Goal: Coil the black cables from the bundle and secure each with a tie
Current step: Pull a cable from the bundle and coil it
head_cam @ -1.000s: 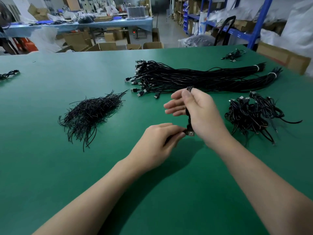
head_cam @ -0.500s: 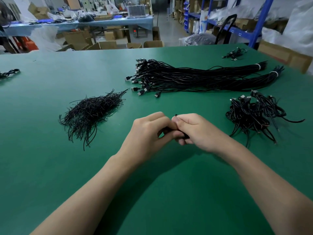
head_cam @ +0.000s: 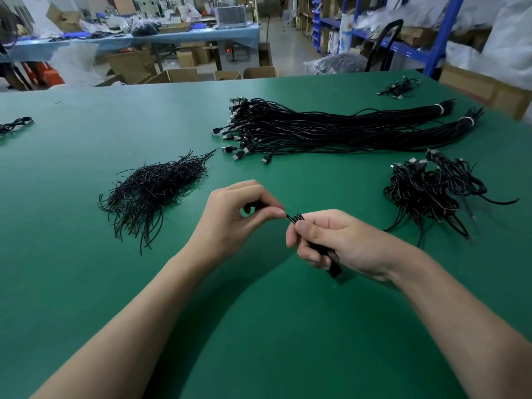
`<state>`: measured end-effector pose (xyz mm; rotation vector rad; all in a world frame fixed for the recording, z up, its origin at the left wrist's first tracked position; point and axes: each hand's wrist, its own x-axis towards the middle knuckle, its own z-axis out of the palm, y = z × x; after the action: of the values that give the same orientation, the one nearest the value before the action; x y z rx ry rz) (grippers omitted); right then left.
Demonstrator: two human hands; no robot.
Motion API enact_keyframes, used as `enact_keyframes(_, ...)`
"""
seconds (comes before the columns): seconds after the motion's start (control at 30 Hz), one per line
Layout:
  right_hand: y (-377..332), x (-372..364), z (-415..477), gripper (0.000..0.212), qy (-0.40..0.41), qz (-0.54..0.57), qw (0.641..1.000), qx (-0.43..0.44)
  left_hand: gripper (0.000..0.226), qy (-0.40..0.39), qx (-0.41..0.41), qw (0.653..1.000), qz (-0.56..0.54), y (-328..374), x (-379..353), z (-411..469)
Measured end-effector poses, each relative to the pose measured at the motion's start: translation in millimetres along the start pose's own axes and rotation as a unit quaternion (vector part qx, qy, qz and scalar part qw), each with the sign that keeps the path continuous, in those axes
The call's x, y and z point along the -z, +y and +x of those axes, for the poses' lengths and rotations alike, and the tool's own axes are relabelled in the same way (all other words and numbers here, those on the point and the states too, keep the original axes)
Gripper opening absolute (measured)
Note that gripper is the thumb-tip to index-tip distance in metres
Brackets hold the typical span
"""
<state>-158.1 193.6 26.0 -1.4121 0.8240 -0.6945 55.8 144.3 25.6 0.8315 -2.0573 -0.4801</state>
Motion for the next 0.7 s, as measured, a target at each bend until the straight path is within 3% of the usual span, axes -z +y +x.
enact_keyframes(0.13,1,2,-6,0.023,-0.029,0.031,0.999,-0.018,0.009,-0.009,-0.002,1.0,-0.003,2,2,0)
enact_keyframes(0.4,-2,0,-9,0.028,-0.032,-0.079,0.995,-0.054,0.011,-0.016,-0.035,0.999,0.016,2,11,2)
enact_keyframes(0.7,3,-2,-5,0.025,-0.045,0.192,0.978,0.065,0.007,-0.013,0.028,0.997,-0.071,1,-12,-7)
